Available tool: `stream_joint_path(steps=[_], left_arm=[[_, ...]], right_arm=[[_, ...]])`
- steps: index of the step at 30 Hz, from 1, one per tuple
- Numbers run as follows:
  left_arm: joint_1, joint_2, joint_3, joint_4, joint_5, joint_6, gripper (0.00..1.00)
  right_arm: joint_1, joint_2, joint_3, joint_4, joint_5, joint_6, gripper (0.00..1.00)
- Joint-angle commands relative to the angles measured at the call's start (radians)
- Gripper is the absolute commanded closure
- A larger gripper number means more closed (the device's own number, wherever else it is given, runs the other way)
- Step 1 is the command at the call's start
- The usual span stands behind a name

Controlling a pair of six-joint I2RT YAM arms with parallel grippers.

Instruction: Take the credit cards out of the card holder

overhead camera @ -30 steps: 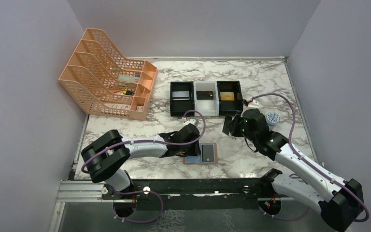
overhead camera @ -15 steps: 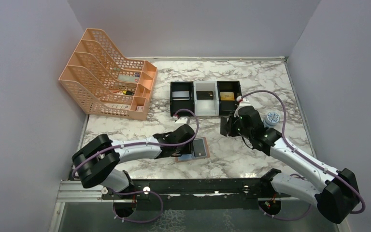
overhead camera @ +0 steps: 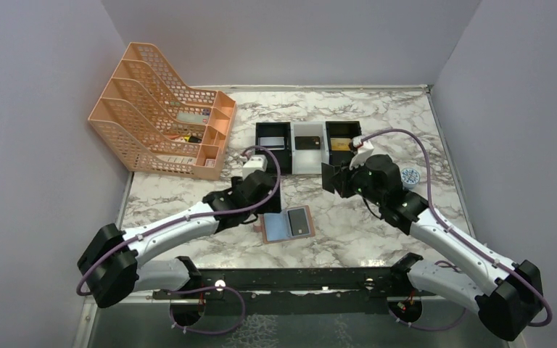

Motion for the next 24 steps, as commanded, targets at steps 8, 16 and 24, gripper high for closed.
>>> stream_joint_path(steps=[8, 16, 24], left_arm=[[0.338, -0.076, 0.159, -0.153, 0.152, 0.310, 0.01], [0.449, -0.118, 0.162, -0.149, 0.077, 0.426, 0.01], [0.449, -0.193, 0.101, -0.139, 0.028, 0.457, 0.01]], right_arm=[[-0.005, 0.013, 0.056, 0.123, -0.035, -0.147, 0.99], [-0.005, 0.082, 0.117, 0.133, 0.076, -0.266, 0.99], [-0.004, 0.158, 0.136, 0.259, 0.131, -0.451, 0.99]])
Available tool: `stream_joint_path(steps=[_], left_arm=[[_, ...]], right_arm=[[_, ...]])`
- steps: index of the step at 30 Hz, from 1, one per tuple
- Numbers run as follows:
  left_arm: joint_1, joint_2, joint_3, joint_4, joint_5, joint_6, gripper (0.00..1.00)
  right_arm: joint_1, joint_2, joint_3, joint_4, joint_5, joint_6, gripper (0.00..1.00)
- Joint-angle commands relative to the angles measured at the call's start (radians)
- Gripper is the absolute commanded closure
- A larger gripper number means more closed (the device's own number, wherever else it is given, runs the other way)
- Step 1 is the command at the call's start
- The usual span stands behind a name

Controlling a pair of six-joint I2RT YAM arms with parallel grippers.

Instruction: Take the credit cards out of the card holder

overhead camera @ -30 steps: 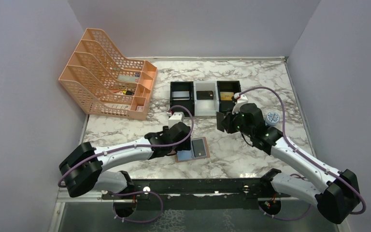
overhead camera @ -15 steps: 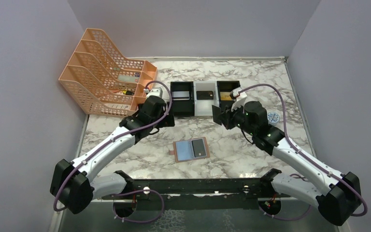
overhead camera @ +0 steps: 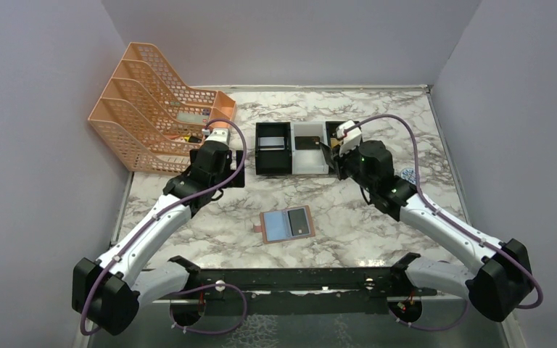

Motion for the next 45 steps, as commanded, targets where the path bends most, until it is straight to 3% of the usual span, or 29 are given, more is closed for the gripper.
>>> stream_joint_path(steps=[1, 5, 12, 24, 45], left_arm=[[0.000, -0.048, -0.030, 0.005, -0.053, 0.027, 0.01], [0.001, -0.060, -0.029, 0.007, -0.048, 0.015, 0.01], [0.006, -0.078, -0.038, -0.004, -0.080, 0.034, 0.01], [0.008, -0.091, -0.038, -0.013, -0.104, 0.043, 0.01], [0.009, -0.068, -0.037, -0.020, -0.085, 0.045, 0.01]], right_arm=[[-0.005, 0.040, 0.036, 0.143, 0.053, -0.148, 0.99], [0.005, 0.118, 0.067, 0.223, -0.009, -0.287, 0.99], [0.019, 0.316, 0.176, 0.243, 0.092, -0.488, 0.99], [0.027, 0.518, 0.226, 0.352, 0.144, -0.527, 0.99], [0.025, 0.765, 0.343, 0.380, 0.198, -0.588, 0.99]])
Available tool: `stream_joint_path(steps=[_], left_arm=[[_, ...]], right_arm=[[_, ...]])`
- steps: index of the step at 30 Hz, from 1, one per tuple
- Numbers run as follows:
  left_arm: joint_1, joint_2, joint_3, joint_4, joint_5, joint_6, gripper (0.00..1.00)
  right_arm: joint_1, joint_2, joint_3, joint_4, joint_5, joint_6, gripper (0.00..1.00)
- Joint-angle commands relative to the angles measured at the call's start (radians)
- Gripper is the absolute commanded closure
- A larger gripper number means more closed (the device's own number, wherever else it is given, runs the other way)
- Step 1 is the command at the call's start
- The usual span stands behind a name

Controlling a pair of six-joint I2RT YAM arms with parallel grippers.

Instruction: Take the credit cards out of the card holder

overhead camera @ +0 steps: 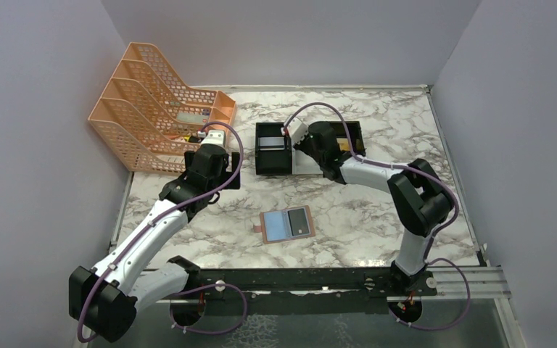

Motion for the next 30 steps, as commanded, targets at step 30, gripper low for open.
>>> stream_joint_path(steps=[30], left_arm=[[0.008, -0.004, -0.009, -0.008, -0.034, 0.017, 0.01]], right_arm=[[-0.049, 0.239, 0.092, 0.127, -0.046, -0.264, 0.99]])
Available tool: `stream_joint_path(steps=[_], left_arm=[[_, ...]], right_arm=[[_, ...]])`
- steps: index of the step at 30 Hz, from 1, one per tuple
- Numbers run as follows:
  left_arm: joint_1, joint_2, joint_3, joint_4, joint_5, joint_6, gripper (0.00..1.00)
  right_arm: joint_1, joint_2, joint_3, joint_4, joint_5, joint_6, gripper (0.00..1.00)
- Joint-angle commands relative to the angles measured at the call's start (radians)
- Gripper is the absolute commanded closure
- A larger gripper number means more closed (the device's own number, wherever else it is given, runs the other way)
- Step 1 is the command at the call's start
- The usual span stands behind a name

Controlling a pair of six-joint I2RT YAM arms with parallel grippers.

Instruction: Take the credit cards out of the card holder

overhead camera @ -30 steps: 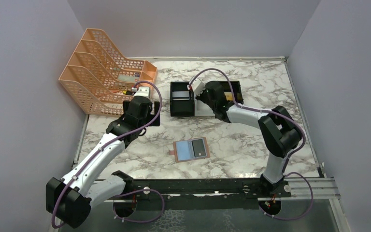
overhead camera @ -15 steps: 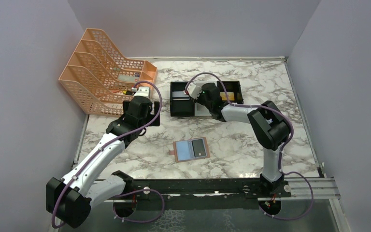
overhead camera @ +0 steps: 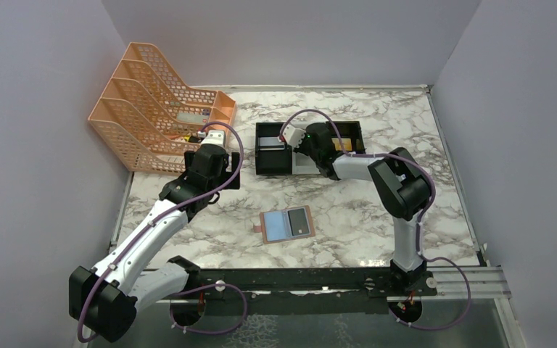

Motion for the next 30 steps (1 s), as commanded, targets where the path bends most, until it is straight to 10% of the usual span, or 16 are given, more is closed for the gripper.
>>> stream_joint_path(steps=[1, 30], left_arm=[[0.008, -0.004, -0.007, -0.005, -0.029, 0.012, 0.01], [0.008, 0.011, -0.006, -0.008, -0.018, 0.017, 0.01]], right_arm=[[-0.004, 0.033, 0.034, 0.019, -0.032, -0.036, 0.99], [-0.029, 0.016, 0.064, -0.105, -0.122, -0.014, 0.58]])
